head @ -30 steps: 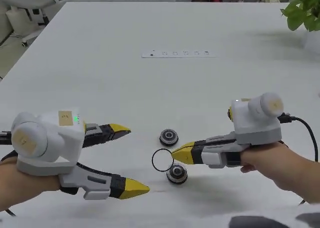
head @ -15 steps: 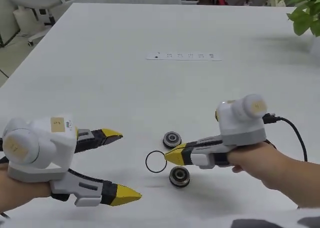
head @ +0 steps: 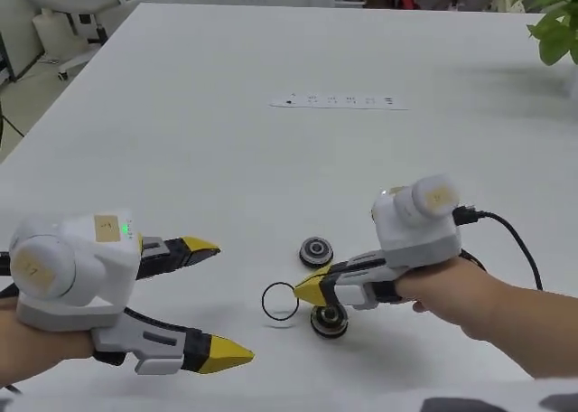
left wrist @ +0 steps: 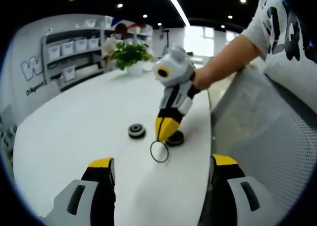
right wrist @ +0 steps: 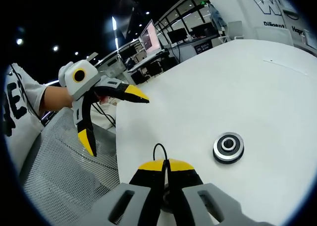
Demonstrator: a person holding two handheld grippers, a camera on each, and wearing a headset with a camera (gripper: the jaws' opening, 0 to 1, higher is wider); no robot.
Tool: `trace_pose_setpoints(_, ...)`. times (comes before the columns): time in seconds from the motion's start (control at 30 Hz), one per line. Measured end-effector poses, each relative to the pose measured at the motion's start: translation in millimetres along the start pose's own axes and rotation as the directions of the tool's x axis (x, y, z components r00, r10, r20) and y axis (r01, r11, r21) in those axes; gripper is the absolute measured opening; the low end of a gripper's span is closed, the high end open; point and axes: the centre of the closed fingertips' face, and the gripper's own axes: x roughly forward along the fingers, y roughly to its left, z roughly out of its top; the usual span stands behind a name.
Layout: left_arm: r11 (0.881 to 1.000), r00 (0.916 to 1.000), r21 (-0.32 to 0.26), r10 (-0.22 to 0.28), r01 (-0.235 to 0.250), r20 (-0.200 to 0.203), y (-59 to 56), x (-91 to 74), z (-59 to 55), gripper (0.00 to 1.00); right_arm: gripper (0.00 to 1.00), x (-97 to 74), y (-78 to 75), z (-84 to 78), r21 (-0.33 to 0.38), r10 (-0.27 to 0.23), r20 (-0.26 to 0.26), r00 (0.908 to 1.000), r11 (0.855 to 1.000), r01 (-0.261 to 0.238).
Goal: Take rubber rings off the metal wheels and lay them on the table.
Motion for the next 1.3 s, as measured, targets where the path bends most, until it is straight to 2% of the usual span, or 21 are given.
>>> trace_pose_setpoints(0.2,1.0,1.0,-0.007,0.003,-0.003,-0.002,2.4,-0.5,-4.8,0.8,0.0,4.6,-0.2,-5.2,-0.021,-0.006,-0.027,0.9996,1.0,0.005)
trace_pose_setpoints(0.4,1.0,1.0,-0.012,0.005,-0.005,-0.006,3.6,-0.8,-8.0,0.8,0.0,5.5,-2.0,-4.1,-0.084,-0.023,-0.025,0.9994,0.996,0.021)
trace_pose_setpoints(0.53,1.0,1.0,-0.014,0.005,-0.005,-0.007,3.5,-0.5,-8.2,0.8,0.0,6.0,-2.2,-2.0,-0.098,-0.025,-0.013,0.9996,0.995,0.023)
trace_pose_setpoints(0.77,1.0,1.0,-0.014,0.001,-0.001,-0.01,5.1,-1.5,-9.3,0.8,0.08,6.0,-0.7,-2.2,-0.12,-0.024,-0.009,0.9997,0.993,0.023)
trace_pose_setpoints(0.9,1.0,0.9999,-0.012,0.0,0.0,-0.015,3.4,-1.1,-9.7,0.8,0.12,4.7,-0.2,1.6,-0.144,-0.028,0.011,0.9996,0.989,0.029)
trace_pose_setpoints(1.0,1.0,0.9999,-0.013,0.002,-0.002,-0.015,2.9,-1.3,-9.0,0.8,0.16,2.4,1.2,7.7,-0.196,-0.031,0.039,0.9988,0.98,0.038)
trace_pose_setpoints(1.17,1.0,0.9999,-0.016,0.003,-0.004,-0.015,0.7,-0.5,-5.7,0.8,0.24,-4.7,5.1,19.1,-0.21,-0.025,0.086,0.9959,0.977,0.043)
trace_pose_setpoints(1.3,1.0,0.9999,-0.012,-0.001,0.001,-0.015,-1.7,1.0,-3.6,0.8,0.29,-10.9,5.9,23.5,-0.216,-0.025,0.105,0.9941,0.975,0.048)
